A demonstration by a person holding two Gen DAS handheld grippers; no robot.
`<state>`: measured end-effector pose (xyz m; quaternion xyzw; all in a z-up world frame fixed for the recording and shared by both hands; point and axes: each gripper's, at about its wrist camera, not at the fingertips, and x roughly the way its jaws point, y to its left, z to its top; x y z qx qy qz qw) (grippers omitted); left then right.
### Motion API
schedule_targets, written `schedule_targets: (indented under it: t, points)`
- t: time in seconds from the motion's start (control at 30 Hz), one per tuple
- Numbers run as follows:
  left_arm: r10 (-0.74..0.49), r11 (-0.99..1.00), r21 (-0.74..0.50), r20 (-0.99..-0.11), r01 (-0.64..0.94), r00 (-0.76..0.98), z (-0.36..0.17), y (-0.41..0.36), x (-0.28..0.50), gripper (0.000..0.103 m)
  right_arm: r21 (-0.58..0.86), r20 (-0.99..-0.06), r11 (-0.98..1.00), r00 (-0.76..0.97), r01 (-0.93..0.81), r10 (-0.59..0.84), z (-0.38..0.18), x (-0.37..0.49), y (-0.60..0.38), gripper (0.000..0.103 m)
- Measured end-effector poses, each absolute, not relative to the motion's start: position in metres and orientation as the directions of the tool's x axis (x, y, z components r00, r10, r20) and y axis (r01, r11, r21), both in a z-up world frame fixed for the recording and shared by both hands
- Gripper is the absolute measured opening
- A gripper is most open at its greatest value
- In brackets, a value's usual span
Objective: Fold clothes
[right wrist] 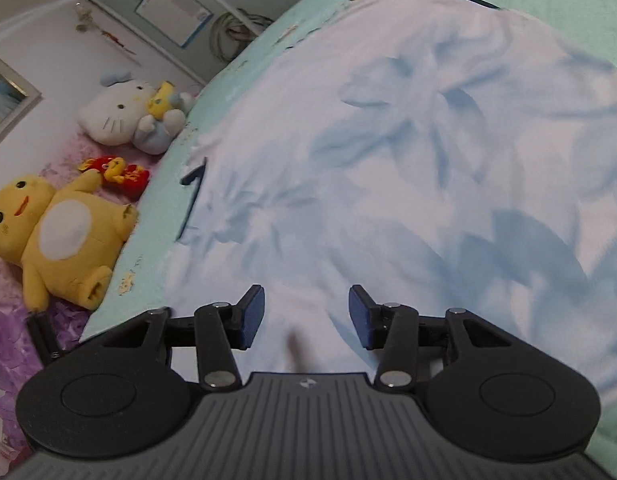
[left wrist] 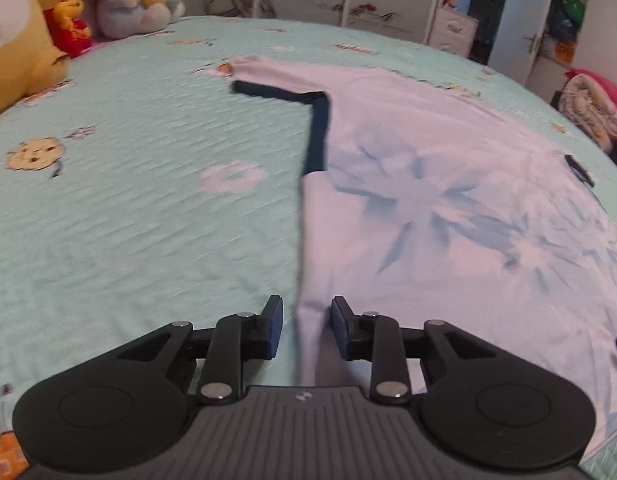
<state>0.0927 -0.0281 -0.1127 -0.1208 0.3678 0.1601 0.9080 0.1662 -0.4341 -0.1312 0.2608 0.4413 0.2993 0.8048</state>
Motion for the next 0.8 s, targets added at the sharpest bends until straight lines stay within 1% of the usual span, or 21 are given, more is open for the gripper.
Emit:
schedule_targets:
  t: [0.03,0.1,0.17,0.23,0.3,0.37,0.4,0.43,0.5,0.63,0.7,0.8]
  points:
    - [0.210,0.917,-0.095,-0.711,-0.388,0.671,-0.110,-0.028,0.091,0.032,0.682,-0.562,0.690,0.430,-0.242,0.706,-0.132,0.164,-0.437,0.029]
    - [0.235,0.921,-0.065,-0.696,-0.385,0.679,-0.101,-0.037,0.085,0.030,0.674,-0.576,0.700,0.425,-0.235,0.698,-0.128,0.159,-0.441,0.026]
    - [0.261,0.925,-0.030,-0.676,-0.379,0.690,-0.090,-0.048,0.079,0.031,0.654,-0.583,0.712,0.428,-0.257,0.690,-0.120,0.152,-0.442,0.028]
    - [0.244,0.949,0.010,-0.655,-0.315,0.715,-0.085,-0.069,0.074,0.037,0.645,-0.580,0.711,0.426,-0.280,0.694,-0.115,0.149,-0.435,0.028]
    - [0.200,0.971,0.042,-0.680,-0.234,0.705,-0.091,-0.091,0.076,0.042,0.639,-0.576,0.708,0.422,-0.301,0.700,-0.111,0.146,-0.427,0.028]
    - [0.181,0.978,0.062,-0.737,-0.201,0.651,-0.107,-0.103,0.079,0.042,0.637,-0.579,0.706,0.412,-0.310,0.704,-0.111,0.145,-0.421,0.028]
    - [0.190,0.977,0.080,-0.748,-0.198,0.635,-0.114,-0.107,0.078,0.042,0.639,-0.587,0.706,0.400,-0.305,0.704,-0.115,0.145,-0.419,0.028]
    - [0.205,0.975,0.100,-0.738,-0.197,0.643,-0.116,-0.110,0.075,0.042,0.641,-0.594,0.707,0.389,-0.299,0.704,-0.118,0.145,-0.417,0.027]
    - [0.212,0.974,0.108,-0.743,-0.198,0.635,-0.115,-0.111,0.074,0.042,0.629,-0.606,0.714,0.381,-0.307,0.698,-0.120,0.142,-0.419,0.026]
    - [0.205,0.973,0.092,-0.764,-0.211,0.611,-0.113,-0.109,0.073,0.042,0.566,-0.652,0.752,0.376,-0.338,0.659,-0.110,0.138,-0.420,0.028]
    - [0.209,0.972,0.094,-0.767,-0.215,0.607,-0.112,-0.112,0.073,0.042,0.532,-0.648,0.761,0.399,-0.371,0.648,-0.097,0.135,-0.415,0.028]
    - [0.212,0.971,0.096,-0.768,-0.219,0.604,-0.112,-0.113,0.073,0.043,0.498,-0.605,0.757,0.456,-0.423,0.653,-0.077,0.130,-0.405,0.028]
